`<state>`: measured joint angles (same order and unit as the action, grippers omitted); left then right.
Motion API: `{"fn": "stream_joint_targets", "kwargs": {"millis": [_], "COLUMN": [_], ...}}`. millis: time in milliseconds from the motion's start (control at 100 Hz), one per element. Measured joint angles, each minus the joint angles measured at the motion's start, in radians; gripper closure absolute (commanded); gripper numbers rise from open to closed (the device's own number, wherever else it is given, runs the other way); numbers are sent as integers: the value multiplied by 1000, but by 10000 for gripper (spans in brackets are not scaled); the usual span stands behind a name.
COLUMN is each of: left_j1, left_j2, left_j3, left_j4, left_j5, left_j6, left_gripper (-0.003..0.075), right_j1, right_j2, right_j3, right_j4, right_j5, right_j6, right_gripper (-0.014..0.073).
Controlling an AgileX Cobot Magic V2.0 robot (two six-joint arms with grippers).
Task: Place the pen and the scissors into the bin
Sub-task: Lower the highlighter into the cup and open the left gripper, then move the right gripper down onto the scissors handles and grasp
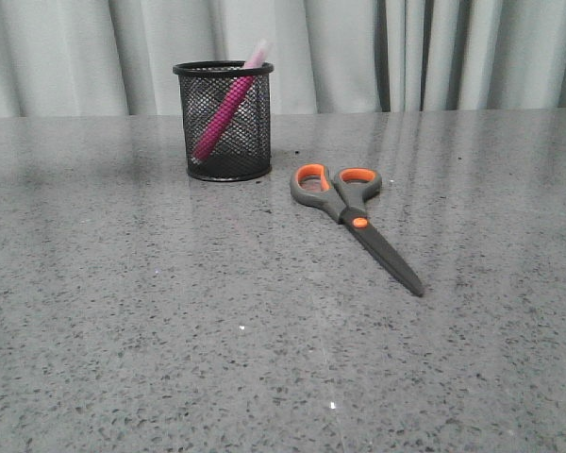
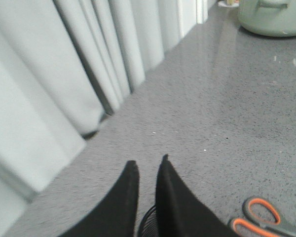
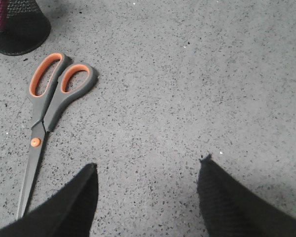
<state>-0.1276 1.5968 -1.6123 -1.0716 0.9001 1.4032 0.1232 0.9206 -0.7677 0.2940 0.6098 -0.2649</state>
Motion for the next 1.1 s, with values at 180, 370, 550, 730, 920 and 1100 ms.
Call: {"fn": "stream_joint_targets", "kwargs": {"millis": [180, 370, 550, 730, 920, 1100], "left_j1": [101, 172, 187, 187, 187, 187], "left_j2": [-143, -322, -518, -666, -766, -803], "left_j3": [28, 293, 613, 809, 884, 890], "left_j4": [132, 76, -30, -79, -86, -89], "left_j5": [54, -98, -351, -484, -496, -500], "left_j6": [-139, -127, -75, -67, -63, -63], "left_gripper": [740, 740, 739, 739, 739, 739], "right_j1": [0, 0, 5, 97, 270, 435], "right_j2": [0, 0, 28, 132, 271, 419], "right_j3": [0, -12, -67, -188, -347, -516], "right_j4": [53, 227, 324, 324, 154, -229], "right_j5": [0, -2, 73, 154, 223, 299], "right_j6": [-2, -138, -311, -367, -311, 41], "right_gripper": [193, 193, 193, 193, 193, 193]}}
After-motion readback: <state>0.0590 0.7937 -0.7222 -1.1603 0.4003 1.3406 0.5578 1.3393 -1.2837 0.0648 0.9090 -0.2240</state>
